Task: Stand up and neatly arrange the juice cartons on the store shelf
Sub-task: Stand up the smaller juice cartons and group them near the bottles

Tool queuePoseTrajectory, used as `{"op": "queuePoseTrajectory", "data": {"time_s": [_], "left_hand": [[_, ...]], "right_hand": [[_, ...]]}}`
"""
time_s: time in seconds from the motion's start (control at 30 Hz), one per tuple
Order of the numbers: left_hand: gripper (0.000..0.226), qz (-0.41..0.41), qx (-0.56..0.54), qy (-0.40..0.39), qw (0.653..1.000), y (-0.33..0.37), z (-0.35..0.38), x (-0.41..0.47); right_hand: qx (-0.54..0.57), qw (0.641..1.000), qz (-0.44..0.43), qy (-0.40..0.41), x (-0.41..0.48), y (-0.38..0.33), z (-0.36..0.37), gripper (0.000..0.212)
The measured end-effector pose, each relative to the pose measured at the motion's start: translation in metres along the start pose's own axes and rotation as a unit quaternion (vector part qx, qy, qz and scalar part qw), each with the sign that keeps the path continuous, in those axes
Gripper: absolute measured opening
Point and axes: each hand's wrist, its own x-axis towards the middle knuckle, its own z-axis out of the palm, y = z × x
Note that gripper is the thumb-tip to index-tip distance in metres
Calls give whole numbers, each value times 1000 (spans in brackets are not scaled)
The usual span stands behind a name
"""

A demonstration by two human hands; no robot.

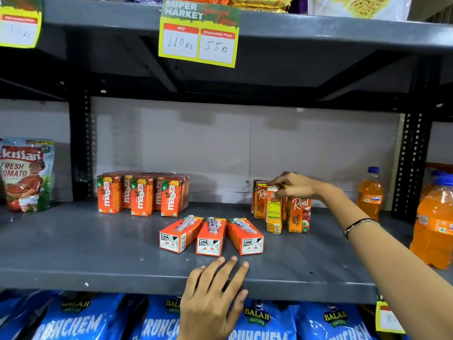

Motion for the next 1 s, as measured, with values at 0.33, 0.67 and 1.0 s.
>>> {"op": "queuePoseTrajectory", "data": {"time_s": [0.33,0.67,1.0], "left_hand": [[37,2,7,1,1000,0,0,1],[38,1,7,4,1000,1,0,1],[37,4,7,10,1000,0,2,1]], "right_hand": [[25,999,-10,-26,0,-3,-4,45],[-96,994,-3,44,0,-7,2,49],[-61,995,-19,82,-1,-7,12,49]]}}
